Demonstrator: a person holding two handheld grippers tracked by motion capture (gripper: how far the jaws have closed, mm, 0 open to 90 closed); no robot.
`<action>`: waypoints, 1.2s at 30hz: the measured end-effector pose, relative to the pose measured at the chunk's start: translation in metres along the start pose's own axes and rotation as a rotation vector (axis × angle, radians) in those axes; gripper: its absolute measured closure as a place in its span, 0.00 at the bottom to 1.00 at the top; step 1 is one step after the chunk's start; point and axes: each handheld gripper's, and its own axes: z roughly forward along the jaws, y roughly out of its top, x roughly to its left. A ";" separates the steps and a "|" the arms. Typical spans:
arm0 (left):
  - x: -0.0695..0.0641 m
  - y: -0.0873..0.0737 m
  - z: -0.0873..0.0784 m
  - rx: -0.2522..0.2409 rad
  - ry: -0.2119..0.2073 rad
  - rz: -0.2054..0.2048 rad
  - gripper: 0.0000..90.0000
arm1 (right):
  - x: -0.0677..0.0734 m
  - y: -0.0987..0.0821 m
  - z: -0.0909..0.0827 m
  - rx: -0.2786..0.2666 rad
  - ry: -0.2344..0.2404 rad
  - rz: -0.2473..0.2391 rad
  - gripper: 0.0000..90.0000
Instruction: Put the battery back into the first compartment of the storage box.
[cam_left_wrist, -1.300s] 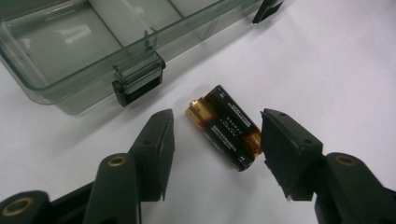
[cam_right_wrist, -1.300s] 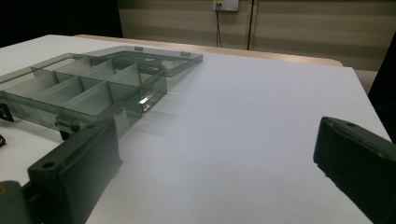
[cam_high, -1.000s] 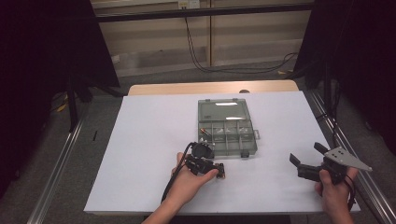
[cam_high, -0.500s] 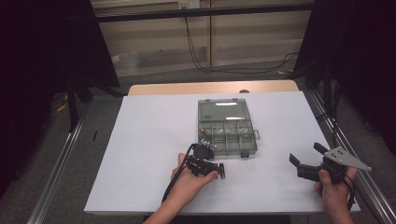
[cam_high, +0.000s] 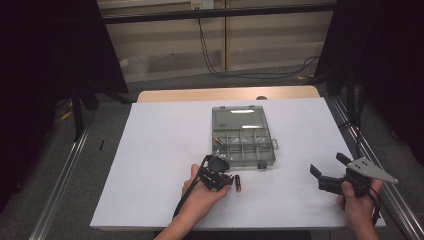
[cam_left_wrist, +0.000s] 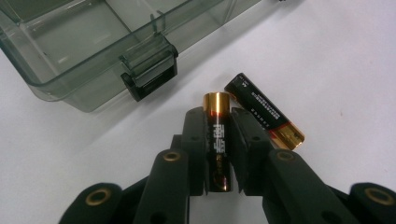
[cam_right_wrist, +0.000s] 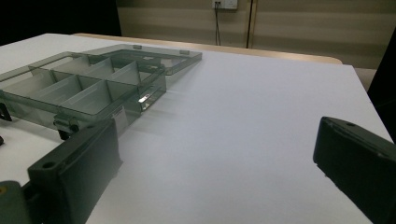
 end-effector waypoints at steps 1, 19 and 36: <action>0.000 0.000 0.000 0.000 0.000 0.000 0.85 | 0.000 0.000 0.000 0.001 0.001 -0.001 0.00; 0.006 0.008 -0.020 -0.058 -0.037 -0.024 0.86 | 0.000 0.000 0.000 -0.003 0.001 -0.003 0.00; 0.019 0.024 -0.039 -0.111 -0.053 -0.056 0.86 | 0.000 0.001 -0.001 -0.007 -0.001 -0.009 0.00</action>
